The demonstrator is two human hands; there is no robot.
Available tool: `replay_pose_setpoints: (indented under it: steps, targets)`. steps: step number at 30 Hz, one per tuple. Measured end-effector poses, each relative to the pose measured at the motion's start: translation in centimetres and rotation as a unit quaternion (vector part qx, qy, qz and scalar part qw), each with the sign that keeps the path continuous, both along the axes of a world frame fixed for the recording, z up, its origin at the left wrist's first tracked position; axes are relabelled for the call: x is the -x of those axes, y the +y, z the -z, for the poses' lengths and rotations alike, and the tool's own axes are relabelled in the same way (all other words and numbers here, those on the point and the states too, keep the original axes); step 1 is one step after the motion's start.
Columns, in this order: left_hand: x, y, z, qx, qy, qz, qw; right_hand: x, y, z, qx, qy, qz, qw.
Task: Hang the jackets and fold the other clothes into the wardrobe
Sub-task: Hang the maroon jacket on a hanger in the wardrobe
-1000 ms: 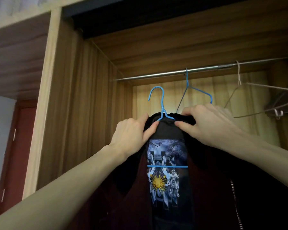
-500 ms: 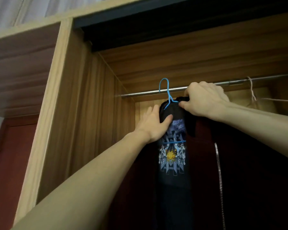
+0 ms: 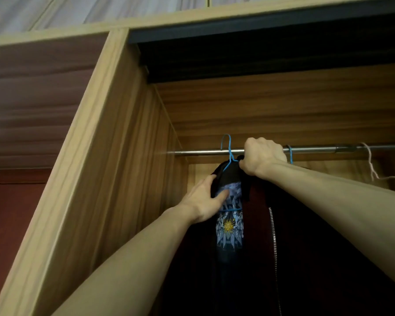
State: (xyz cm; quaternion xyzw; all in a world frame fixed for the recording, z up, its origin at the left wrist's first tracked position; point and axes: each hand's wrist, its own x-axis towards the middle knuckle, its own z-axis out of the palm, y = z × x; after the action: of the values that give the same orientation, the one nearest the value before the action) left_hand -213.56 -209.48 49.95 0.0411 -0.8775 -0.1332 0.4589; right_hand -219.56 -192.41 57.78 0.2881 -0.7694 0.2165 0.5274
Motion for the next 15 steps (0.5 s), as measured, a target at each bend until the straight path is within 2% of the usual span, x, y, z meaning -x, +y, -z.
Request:
replay_pose_setpoints:
  steps: [5, 9, 15]
  targets:
    - [0.2, -1.7, 1.0, 0.003, 0.009, -0.041, 0.999, 0.7, -1.6, -0.9, 0.015, -0.004, 0.036, 0.999]
    - [0.2, -1.9, 1.3, 0.003, 0.029, -0.049, 0.998, 1.1, -2.3, -1.4, 0.028, -0.047, 0.054, 0.997]
    - [0.2, -1.1, 1.5, 0.024, 0.046, -0.085, 0.995, 1.6, -5.2, 1.3, 0.004, -0.065, 0.073, 0.995]
